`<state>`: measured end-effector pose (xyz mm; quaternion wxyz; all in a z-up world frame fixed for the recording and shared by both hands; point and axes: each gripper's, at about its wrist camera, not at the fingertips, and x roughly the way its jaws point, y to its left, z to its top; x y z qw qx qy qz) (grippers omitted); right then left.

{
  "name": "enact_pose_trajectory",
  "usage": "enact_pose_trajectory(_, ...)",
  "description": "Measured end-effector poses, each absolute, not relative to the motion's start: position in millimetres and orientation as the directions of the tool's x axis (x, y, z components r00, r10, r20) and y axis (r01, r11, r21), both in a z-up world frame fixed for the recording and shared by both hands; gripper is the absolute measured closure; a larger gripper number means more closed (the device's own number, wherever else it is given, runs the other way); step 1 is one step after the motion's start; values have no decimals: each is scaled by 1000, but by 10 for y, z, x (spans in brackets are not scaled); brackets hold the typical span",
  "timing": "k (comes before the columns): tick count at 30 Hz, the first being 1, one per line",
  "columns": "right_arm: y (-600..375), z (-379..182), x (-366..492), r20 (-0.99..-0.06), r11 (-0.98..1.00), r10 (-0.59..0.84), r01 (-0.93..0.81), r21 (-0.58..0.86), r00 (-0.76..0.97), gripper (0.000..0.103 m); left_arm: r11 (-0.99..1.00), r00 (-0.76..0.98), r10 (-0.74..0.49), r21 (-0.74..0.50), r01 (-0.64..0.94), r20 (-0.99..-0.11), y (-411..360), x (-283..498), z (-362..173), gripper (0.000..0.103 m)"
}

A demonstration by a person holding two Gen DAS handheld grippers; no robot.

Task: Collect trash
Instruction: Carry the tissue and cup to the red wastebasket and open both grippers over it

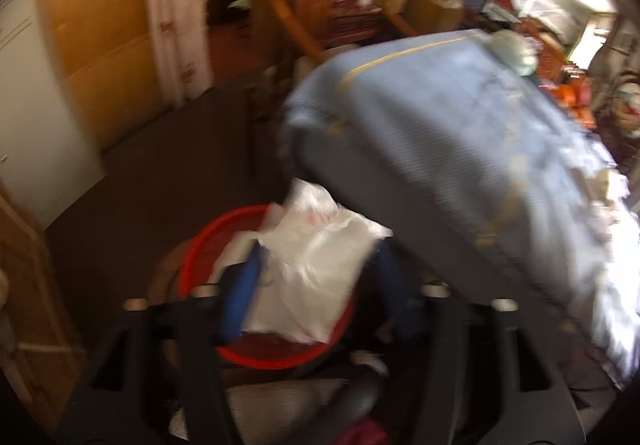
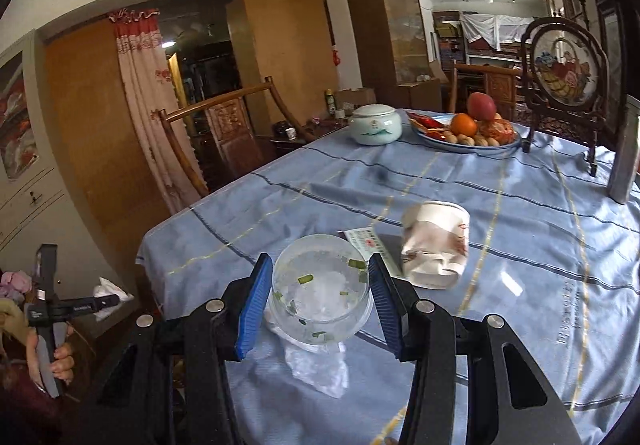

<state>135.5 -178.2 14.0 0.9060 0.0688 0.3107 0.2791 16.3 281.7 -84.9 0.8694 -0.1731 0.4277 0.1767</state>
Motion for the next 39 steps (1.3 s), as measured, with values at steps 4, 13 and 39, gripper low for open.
enact_pose_trajectory(4,-1333,222,1297,-522,790,606,-533,303,600,54,840,590,151,-211,-499,-793,3025,93,-922,20)
enact_pose_trajectory(13,-65,239,1107,-544,611,748,-714,342,380,54,726,563,360,-156,-670,-744,3287,-159,-869,10)
enact_pose_trajectory(39,822,-84,1151,-586,576,755,-725,378,295,19,601,442,390,-141,-787,-808,3691,-201,-1258,9)
